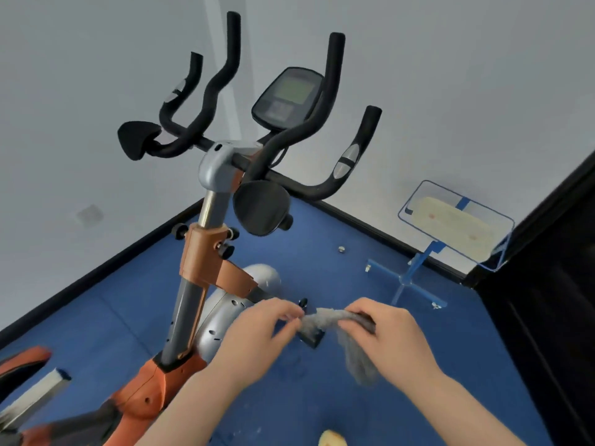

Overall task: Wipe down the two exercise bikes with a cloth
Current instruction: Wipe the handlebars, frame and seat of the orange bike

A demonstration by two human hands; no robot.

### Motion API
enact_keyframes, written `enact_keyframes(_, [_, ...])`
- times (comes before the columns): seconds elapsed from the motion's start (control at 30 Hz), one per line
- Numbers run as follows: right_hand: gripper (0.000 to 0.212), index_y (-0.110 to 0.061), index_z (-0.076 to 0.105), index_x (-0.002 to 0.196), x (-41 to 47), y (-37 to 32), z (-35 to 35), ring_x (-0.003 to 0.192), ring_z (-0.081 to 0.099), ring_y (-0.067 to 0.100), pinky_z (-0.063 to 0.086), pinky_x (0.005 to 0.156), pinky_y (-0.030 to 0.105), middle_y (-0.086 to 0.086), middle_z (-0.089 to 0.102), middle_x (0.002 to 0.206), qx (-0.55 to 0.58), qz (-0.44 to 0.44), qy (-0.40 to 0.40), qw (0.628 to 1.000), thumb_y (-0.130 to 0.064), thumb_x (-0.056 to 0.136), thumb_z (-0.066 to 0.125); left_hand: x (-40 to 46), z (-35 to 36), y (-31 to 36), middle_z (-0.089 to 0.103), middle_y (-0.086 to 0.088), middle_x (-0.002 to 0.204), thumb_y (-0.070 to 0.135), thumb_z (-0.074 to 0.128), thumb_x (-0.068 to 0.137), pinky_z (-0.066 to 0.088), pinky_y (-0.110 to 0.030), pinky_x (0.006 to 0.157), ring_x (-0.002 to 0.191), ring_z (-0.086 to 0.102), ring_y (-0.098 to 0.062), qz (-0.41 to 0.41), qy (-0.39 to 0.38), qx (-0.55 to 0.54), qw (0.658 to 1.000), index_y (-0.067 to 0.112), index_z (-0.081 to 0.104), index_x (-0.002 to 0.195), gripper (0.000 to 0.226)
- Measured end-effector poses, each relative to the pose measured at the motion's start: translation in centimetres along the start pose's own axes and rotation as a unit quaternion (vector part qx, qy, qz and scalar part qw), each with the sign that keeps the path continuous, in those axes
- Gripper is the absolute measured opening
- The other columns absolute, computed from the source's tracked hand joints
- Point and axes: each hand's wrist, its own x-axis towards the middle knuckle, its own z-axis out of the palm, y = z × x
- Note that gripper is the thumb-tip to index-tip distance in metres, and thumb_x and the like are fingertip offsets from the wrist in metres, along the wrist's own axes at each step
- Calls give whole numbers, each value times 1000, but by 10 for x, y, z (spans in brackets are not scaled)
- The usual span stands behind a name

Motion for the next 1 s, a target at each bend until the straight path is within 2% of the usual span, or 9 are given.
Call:
enact_keyframes(0.2, [12,-30,60,76,74,-31,-25,70,61,6,48,60,23,-13,65,76,256,39,101,961,-32,82,70,5,-9,-8,65,27,100,24,61,94,43,-8,82,101,58,7,-98,143,-84,981,37,67,99,15])
enact_keyframes(0.33, [16,-27,54,80,118,-77,-27,65,55,-1,42,55,10,-9,60,75,320,-4,156,934,-28,84,70,15,-16,-20,67,25,99,18,60,93,45,-13,79,99,61,3,-137,220,-110,960,39,67,95,22])
enact_keyframes(0.4, [18,-26,52,82,136,-99,-22,68,54,-2,42,58,8,-10,58,75,314,-24,162,935,-28,84,69,27,-24,-20,68,22,97,15,59,93,46,-10,77,98,62,1,-128,240,-111,956,39,67,96,25])
enact_keyframes(0.5, [17,-26,52,85,152,-126,-3,74,57,2,45,64,13,-9,59,79,280,-54,99,953,-33,85,68,47,-42,-24,69,19,98,9,59,94,45,-7,77,96,64,0,-104,256,-148,950,35,68,96,28])
enact_keyframes(0.6, [13,-26,61,89,155,-133,21,75,59,3,48,66,18,-10,63,80,234,-64,44,969,-39,91,62,65,-68,-34,67,6,107,9,60,94,51,-19,82,102,64,-15,-77,271,-180,942,36,70,95,29])
enact_keyframes(0.7, [11,-28,68,99,151,-121,34,79,55,1,44,66,17,-18,62,91,142,-99,133,976,-32,90,64,80,-94,-44,68,6,101,13,59,93,54,-40,86,101,65,-16,-56,291,-189,936,37,69,96,27])
enact_keyframes(0.8, [37,-30,62,114,155,-122,47,102,41,8,40,77,19,-11,49,111,20,-66,236,969,-38,79,74,102,-109,-53,66,13,98,25,55,94,57,-45,78,90,68,-14,-30,298,-189,935,41,64,97,18])
enact_keyframes(0.9, [54,-27,50,130,167,-133,67,123,34,10,41,99,31,-7,40,134,39,7,215,976,-40,82,71,133,-107,-52,57,19,104,29,51,97,52,-35,82,93,60,-8,23,285,-144,947,39,59,103,15])
enact_keyframes(1.0, [59,-32,42,140,161,-135,78,132,37,8,41,106,30,-11,31,148,79,30,225,971,-32,87,68,158,-96,-44,58,15,105,20,46,101,46,-33,90,102,56,-6,63,238,-180,952,26,58,112,17])
